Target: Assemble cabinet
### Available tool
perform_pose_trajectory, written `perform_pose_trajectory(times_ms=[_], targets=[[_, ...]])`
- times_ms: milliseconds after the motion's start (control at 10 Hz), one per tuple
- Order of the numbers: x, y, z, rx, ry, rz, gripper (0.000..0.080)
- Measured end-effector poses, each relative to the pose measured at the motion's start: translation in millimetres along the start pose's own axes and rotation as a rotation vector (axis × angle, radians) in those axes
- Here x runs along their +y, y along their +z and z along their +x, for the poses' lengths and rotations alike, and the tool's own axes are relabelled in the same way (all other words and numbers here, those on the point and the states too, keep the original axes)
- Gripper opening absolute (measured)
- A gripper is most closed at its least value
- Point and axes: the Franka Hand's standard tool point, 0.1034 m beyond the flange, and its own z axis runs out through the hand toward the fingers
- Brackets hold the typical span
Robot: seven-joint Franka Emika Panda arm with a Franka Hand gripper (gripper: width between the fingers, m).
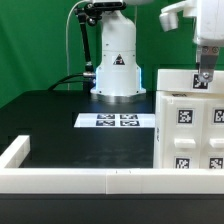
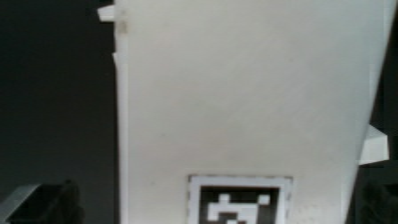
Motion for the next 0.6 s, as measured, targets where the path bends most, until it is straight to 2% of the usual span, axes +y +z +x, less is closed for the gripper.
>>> perform_pose_trajectory(times_ms=[200,600], targets=[[0.4,-0.5,0.0,0.0,0.017,-0.001,0.0547],[0.7,-0.3,-1.2,0.0,0.06,0.0,0.055]])
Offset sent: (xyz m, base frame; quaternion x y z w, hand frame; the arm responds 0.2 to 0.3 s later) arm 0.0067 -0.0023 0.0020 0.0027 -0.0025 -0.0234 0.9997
